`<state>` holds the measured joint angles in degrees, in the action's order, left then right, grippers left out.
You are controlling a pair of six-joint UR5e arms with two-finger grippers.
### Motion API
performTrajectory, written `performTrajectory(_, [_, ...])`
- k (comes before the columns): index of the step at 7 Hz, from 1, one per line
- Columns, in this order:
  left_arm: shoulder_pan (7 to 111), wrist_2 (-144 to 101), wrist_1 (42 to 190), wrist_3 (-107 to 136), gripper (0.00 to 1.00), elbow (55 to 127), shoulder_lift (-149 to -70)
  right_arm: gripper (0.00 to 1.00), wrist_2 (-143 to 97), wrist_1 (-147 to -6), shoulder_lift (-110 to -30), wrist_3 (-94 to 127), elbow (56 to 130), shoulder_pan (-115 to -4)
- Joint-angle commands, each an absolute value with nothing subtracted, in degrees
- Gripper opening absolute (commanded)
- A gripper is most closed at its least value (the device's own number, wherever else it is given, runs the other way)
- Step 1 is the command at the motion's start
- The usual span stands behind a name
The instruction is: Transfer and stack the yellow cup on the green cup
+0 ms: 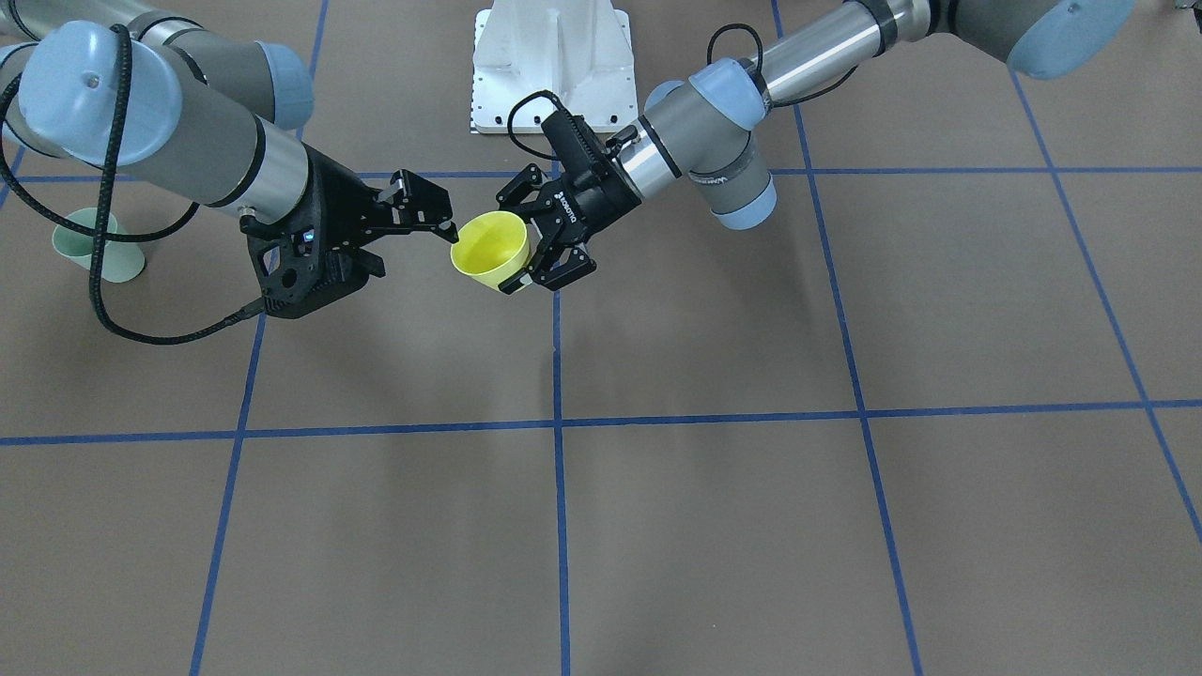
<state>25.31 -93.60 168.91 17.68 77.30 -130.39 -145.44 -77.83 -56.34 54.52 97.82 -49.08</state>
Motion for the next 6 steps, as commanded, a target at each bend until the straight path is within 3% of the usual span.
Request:
performTrajectory(1, [24.8,-93.5,168.8,17.8,0.0,77.5,-130.6,0.96,-144.9,-77.7,-56.3,55.0,97.7,-47.6])
performTrajectory(4, [24.7,-91.5,168.9,17.8,0.0,78.1,-130.8,0.88,-144.6,-77.3,-57.4,55.0,98.3,-47.1])
performTrajectory(6, [24.6,-91.5,168.8,17.8,0.0,78.1,-131.0,0.56,-143.7,-77.3,-57.7,55.0,98.3,-46.9])
